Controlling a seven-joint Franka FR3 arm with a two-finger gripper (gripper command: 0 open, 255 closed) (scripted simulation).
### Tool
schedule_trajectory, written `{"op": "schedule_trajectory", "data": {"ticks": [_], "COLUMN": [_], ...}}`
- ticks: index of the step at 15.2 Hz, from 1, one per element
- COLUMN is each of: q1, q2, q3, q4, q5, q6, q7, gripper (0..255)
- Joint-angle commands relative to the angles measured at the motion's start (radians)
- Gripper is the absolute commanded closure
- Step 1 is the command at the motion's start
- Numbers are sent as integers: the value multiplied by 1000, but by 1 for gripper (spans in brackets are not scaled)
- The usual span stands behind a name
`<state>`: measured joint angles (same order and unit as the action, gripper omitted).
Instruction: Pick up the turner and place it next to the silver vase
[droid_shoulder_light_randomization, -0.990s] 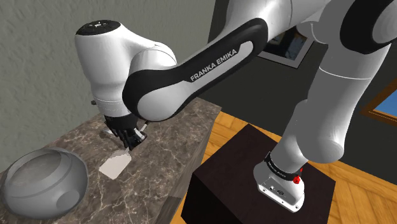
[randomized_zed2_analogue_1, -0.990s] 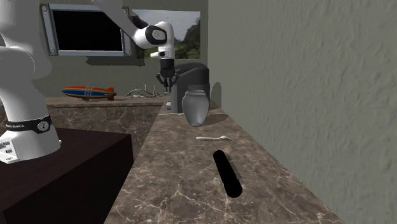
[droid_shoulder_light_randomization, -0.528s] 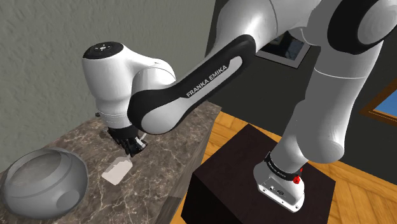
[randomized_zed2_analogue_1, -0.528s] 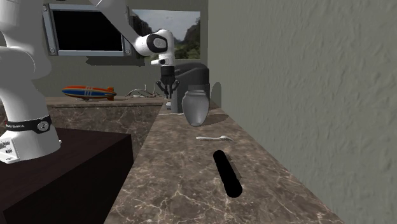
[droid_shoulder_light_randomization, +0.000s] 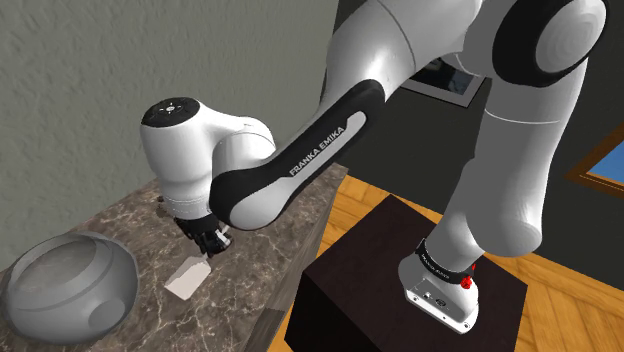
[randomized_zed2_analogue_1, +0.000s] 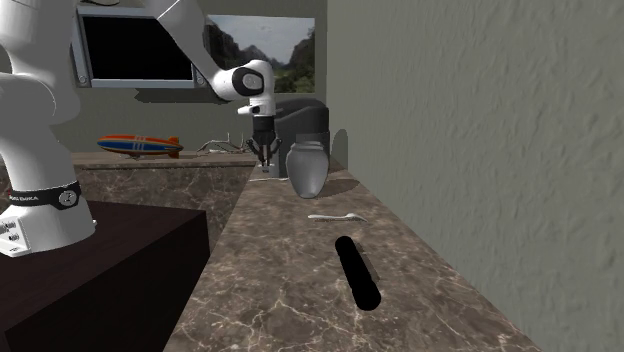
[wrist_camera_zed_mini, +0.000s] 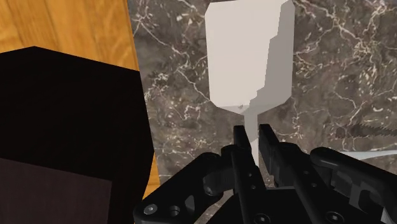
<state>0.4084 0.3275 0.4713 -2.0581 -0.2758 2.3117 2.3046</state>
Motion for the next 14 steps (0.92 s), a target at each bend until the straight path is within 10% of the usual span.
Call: {"op": "schedule_trajectory", "data": {"ticks": [1, 14], "q1": [5, 47], "q2": [21, 155], "q3": [-7, -65], "q4": [-1, -6], "q5": [-15, -112], "q6": [20, 145], "q7": [11, 80], "gripper": [255, 255]}}
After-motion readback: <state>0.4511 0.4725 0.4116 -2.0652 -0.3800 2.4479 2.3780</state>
